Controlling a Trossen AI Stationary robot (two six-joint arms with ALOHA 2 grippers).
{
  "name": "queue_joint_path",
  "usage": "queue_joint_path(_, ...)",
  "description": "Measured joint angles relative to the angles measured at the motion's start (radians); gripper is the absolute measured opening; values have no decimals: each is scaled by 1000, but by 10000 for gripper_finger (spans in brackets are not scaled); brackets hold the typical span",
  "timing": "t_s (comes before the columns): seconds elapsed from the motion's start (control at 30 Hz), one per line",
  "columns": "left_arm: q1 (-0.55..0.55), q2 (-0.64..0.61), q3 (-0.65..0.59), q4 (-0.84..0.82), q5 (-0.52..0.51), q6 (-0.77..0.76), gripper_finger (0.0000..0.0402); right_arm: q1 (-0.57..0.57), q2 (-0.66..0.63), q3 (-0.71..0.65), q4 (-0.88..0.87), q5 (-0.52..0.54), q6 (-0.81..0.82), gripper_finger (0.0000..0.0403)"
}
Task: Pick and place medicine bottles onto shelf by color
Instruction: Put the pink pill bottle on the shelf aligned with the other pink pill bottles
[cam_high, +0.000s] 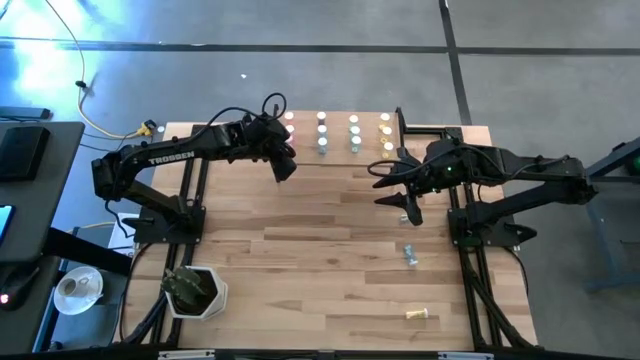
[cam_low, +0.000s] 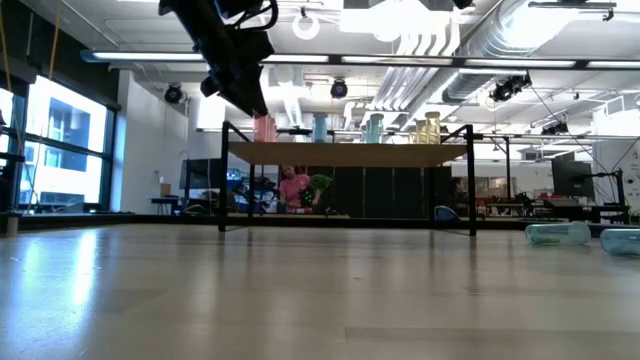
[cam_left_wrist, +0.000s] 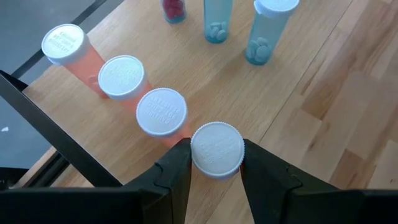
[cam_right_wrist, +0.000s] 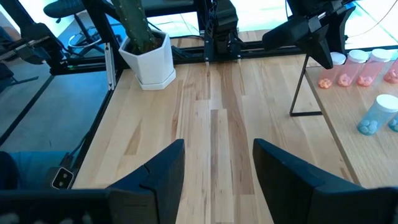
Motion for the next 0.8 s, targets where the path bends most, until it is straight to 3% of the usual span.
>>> queue_joint_path(0.27, 0, 0, 0, -6, -2, 15, 118, 0, 0, 0, 0, 0, 4, 181)
queue_joint_path(0.6, -1, 4, -3, -38, -15, -9, 187, 0, 0, 0, 0, 0, 3, 181)
queue_joint_path(0.8, -1, 3, -3, -33, -17, -1, 194, 0, 0, 0, 0, 0, 3, 181)
